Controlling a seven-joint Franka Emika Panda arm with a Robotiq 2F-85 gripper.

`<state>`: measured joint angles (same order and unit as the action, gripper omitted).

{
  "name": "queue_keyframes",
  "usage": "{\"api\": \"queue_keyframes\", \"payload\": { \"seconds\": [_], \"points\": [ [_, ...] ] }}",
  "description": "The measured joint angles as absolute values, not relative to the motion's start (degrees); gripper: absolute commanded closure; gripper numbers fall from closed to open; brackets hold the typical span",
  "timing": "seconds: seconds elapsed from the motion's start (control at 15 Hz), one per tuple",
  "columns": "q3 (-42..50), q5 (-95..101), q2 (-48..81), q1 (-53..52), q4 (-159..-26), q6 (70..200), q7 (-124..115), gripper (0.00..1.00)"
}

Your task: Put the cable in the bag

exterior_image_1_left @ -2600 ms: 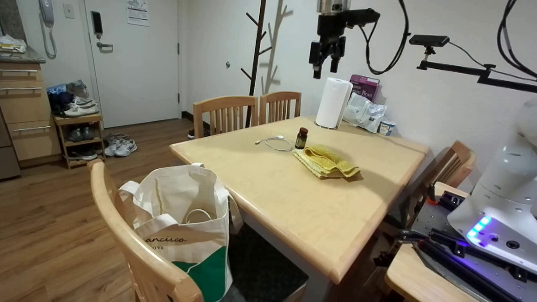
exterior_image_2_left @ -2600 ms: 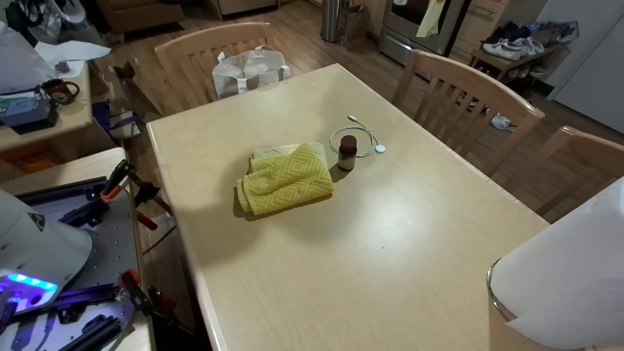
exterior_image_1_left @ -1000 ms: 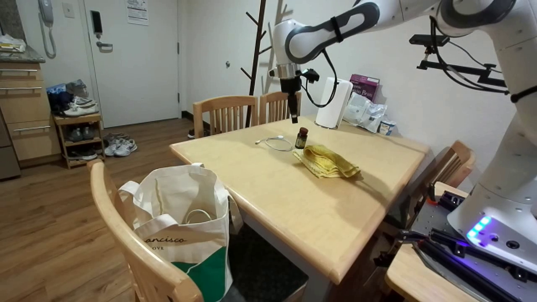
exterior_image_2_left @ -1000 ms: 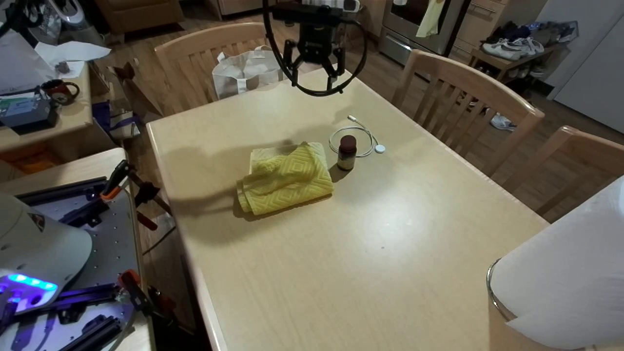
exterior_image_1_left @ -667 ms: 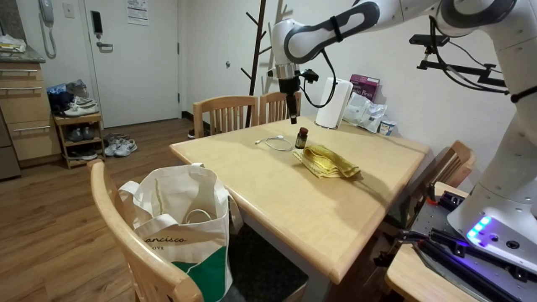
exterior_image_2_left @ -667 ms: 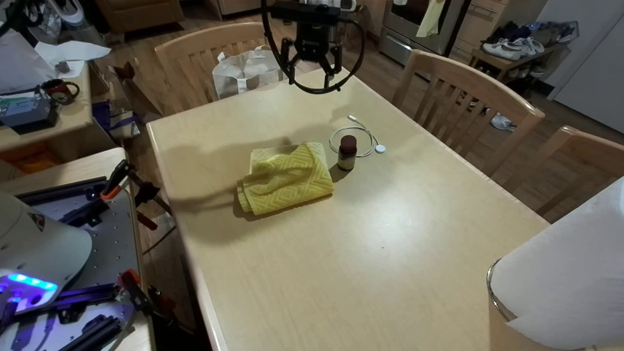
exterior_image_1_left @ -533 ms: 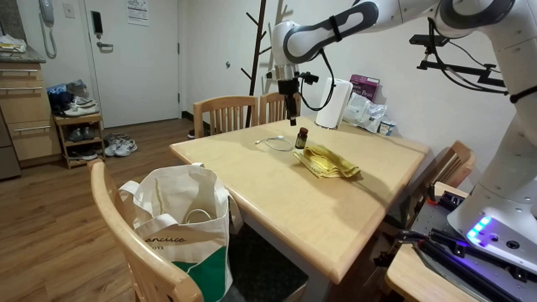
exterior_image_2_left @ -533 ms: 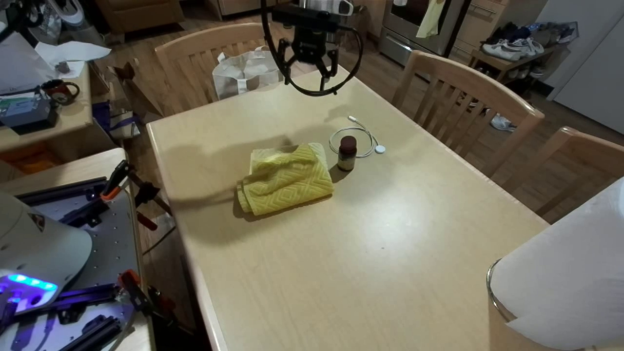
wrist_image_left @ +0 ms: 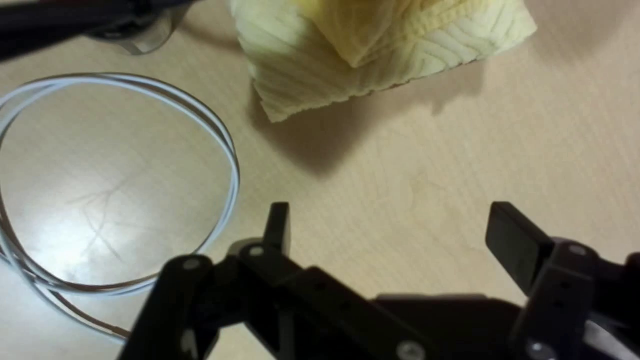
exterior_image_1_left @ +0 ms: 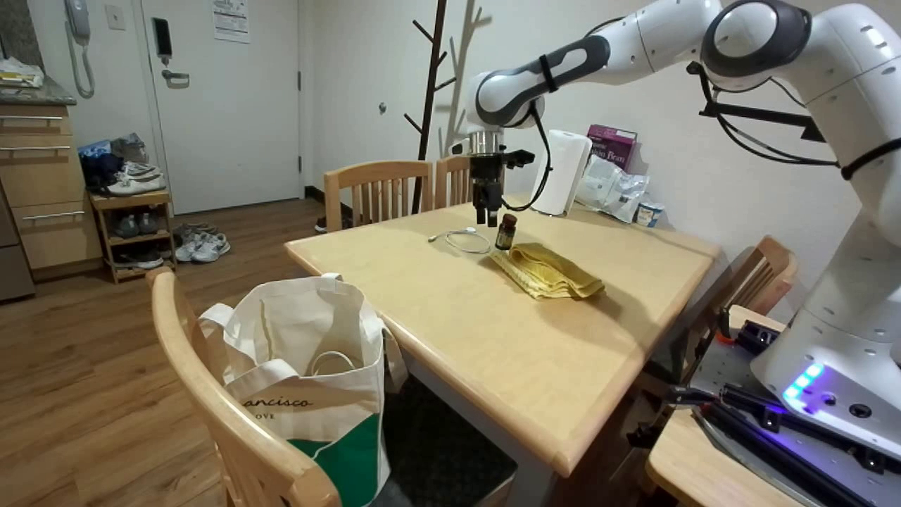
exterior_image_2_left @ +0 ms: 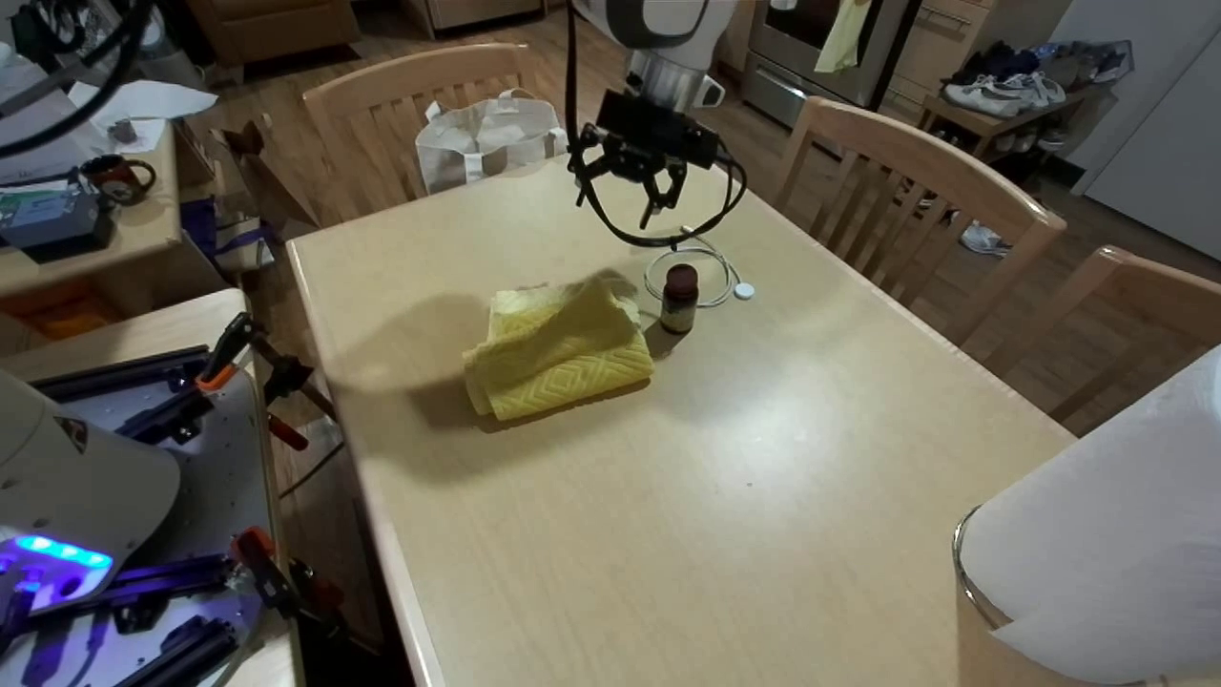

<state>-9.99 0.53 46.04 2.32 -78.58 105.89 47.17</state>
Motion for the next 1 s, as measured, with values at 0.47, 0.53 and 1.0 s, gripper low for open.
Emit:
{"api": "queue_keyframes", "payload": {
  "seconds": [0.47,0.53,1.0],
  "points": [
    [-7.7,1.0,47.2,1.7,-73.2,113.4,46.4,0.00],
    [-7.4,1.5,47.0,1.2,-73.2,116.0,46.2,0.00],
    [-6.3,3.2,46.6,-1.6,-73.5,120.2,43.5,0.00]
  ]
}}
